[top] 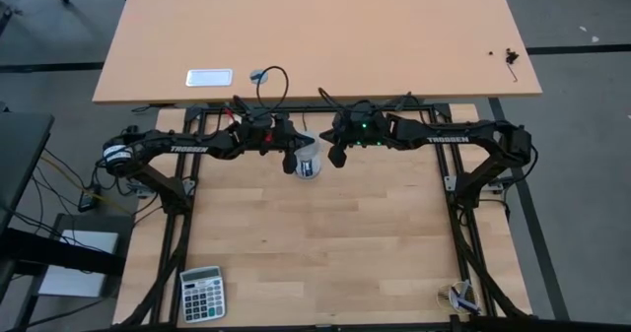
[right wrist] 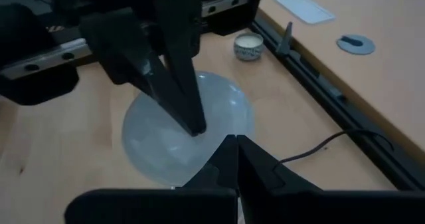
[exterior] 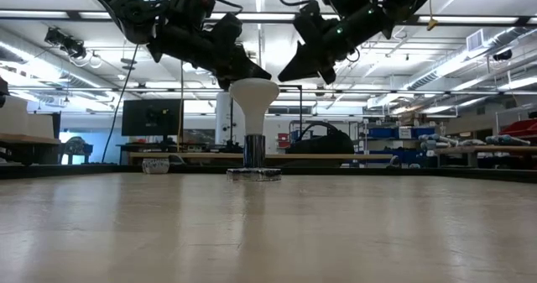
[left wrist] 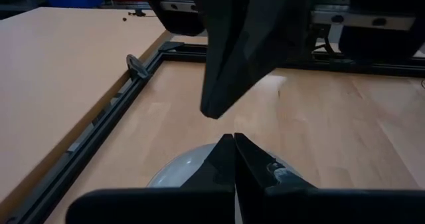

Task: Screw lightbulb
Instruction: Insert the lightbulb into the lamp

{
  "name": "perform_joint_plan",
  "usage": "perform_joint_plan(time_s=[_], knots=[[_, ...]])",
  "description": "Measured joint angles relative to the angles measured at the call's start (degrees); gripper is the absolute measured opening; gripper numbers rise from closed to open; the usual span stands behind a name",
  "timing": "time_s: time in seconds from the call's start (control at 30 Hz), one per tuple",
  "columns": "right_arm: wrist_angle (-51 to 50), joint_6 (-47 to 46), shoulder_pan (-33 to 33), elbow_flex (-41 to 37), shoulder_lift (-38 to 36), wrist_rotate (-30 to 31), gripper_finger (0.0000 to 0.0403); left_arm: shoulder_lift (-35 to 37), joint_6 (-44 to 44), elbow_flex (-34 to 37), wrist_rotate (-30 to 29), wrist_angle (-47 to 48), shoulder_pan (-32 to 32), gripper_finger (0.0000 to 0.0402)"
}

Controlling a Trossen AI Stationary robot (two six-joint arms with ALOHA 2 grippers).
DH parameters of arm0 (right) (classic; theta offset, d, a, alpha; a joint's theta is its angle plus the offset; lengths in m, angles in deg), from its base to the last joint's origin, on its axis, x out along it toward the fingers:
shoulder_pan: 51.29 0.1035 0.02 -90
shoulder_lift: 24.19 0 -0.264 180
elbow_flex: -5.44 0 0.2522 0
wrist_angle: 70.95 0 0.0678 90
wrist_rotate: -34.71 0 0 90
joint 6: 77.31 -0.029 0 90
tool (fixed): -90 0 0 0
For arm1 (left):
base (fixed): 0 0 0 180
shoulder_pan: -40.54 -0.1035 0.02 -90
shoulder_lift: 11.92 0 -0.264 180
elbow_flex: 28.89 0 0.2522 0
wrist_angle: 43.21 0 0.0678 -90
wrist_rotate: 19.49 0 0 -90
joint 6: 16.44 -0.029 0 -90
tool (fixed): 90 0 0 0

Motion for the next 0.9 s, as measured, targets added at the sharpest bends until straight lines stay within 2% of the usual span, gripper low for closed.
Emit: perform_joint_plan(time_s=[0.47, 0.6, 0.9], knots=[[-0.6, 0.0, 0.0, 0.0, 0.0, -1.5, 0.0009, 0.0, -0.4, 0.0, -0.1, 0.0, -0.4, 0.0], [0.0, -0.2, -0.1, 0.0, 0.0, -4.6, 0.0009, 0.0, 0.2, 0.0, 1.8, 0.0, -1.4, 0.0], [0.2, 1.2, -0.2, 0.0, 0.0, -3.1, 0.0009, 0.0, 0.5, 0.0, 2.3, -0.3, -1.5, 0.0]])
